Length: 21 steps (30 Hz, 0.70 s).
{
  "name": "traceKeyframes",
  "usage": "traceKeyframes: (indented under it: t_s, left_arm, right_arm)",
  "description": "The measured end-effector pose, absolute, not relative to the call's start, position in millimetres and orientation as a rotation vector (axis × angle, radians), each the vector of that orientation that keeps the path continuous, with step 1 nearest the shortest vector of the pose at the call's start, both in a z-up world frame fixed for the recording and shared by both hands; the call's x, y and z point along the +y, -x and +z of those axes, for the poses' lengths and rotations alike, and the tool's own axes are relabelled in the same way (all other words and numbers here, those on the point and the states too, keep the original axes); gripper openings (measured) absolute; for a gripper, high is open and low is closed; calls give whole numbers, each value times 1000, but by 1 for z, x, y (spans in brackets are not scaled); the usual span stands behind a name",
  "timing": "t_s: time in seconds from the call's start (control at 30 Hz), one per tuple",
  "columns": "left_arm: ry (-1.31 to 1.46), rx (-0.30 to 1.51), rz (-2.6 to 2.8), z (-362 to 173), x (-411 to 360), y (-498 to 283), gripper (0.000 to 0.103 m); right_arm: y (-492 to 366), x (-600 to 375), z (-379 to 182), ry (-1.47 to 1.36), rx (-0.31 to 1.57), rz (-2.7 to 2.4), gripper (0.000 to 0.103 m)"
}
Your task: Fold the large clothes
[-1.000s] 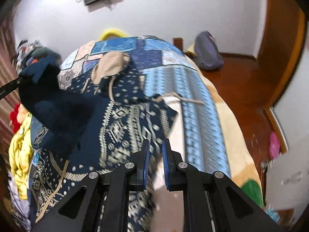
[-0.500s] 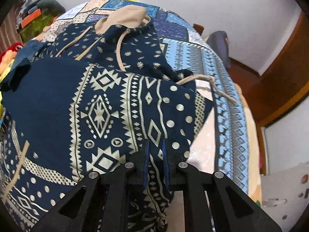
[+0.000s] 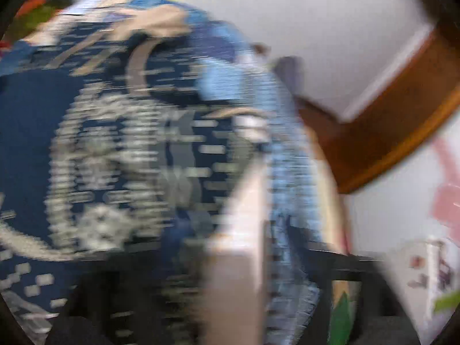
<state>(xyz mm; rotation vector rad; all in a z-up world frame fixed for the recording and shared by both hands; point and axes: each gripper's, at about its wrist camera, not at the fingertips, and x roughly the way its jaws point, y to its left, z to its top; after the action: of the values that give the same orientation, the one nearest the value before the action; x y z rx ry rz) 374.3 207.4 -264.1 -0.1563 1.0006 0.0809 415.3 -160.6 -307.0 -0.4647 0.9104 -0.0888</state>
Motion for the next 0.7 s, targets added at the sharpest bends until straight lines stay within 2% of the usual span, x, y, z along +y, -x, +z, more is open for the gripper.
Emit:
traceKeyframes:
  t_s: [0.03,0.1,0.2,0.4,0.47,0.53,0.7]
  left_arm:
    - [144,1004,119,-264,211,-373,40]
    - [139,992,160,-262,217,-368,50]
    - [145,997,196,-258,229,-359,50]
    - [81,1004,169,-241,223,-349,52]
    - [58,984,142,-226,214,-350,56]
    - [35,952,114,-208,202,-355,67]
    - [2,857,22,-164,168,-373,70]
  right_arm:
    - [-414,-167,-306,440,911,-86,103]
    - [-418,-191,-304,282,981,-25,103]
    - [-418,-212,-298,163,1019,8,103]
    - [-412,-213,-272,129,988,70,103]
    - [-413,-205,-261,124,971,99,103]
    - [-413,-196,-246,124,944,125,103]
    - [-418,-173,-206,115,838,189,103]
